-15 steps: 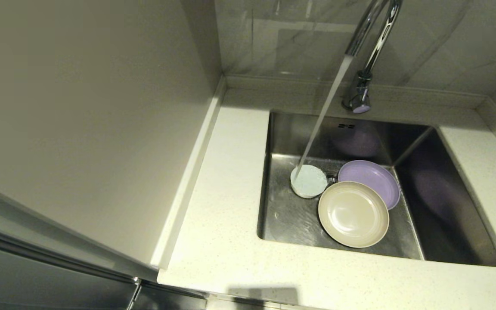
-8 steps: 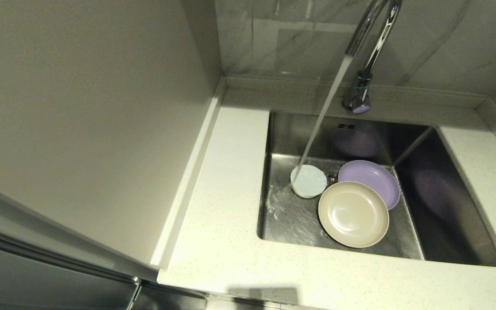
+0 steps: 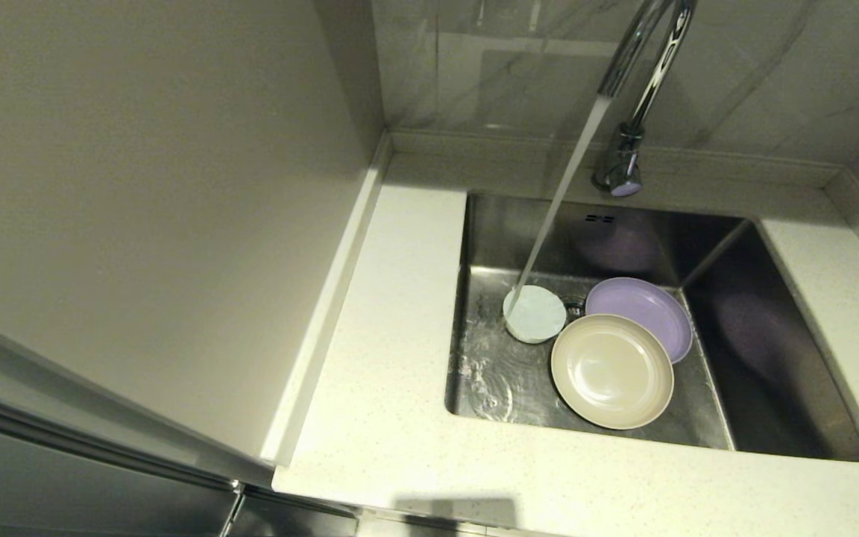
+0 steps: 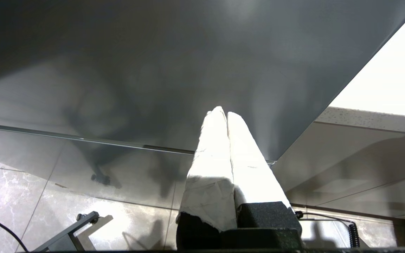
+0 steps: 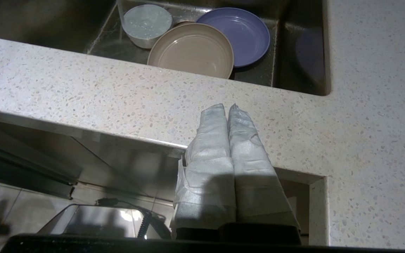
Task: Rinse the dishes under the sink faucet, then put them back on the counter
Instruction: Wait for the water to rinse the bowl
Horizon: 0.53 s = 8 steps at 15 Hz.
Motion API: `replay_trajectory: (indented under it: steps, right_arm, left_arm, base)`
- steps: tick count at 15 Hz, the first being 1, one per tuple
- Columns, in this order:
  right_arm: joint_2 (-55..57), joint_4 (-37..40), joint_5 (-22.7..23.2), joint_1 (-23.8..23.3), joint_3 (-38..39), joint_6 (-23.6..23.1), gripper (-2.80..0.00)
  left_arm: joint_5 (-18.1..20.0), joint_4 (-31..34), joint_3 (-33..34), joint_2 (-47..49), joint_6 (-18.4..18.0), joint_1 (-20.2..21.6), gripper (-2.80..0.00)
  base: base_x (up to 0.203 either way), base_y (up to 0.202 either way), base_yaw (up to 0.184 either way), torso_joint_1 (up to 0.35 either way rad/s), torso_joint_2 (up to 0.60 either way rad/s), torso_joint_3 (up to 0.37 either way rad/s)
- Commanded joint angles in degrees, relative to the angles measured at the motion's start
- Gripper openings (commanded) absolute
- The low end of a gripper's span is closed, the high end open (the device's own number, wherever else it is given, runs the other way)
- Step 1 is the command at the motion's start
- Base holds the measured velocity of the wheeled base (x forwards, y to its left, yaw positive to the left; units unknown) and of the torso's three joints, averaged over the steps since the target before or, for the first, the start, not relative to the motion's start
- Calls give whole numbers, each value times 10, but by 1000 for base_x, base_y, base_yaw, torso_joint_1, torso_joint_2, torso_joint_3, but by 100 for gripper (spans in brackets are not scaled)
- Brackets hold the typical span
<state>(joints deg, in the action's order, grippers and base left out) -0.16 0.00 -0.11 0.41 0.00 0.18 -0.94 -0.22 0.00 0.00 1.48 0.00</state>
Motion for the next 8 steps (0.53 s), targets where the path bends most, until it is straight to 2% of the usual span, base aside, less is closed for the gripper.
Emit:
replay_trajectory:
  steps: [1,8]
  right_arm:
    - [2,0,0,0,0,0,-280]
    - [2,0,0,0,-1,0,-280]
  left_arm:
    - [0,0,0,-2,0,0,-280]
    - [0,0,0,-2,0,-1,-280]
  base:
    - [0,0,0,0,0,0]
    - [0,0,0,0,0,0]
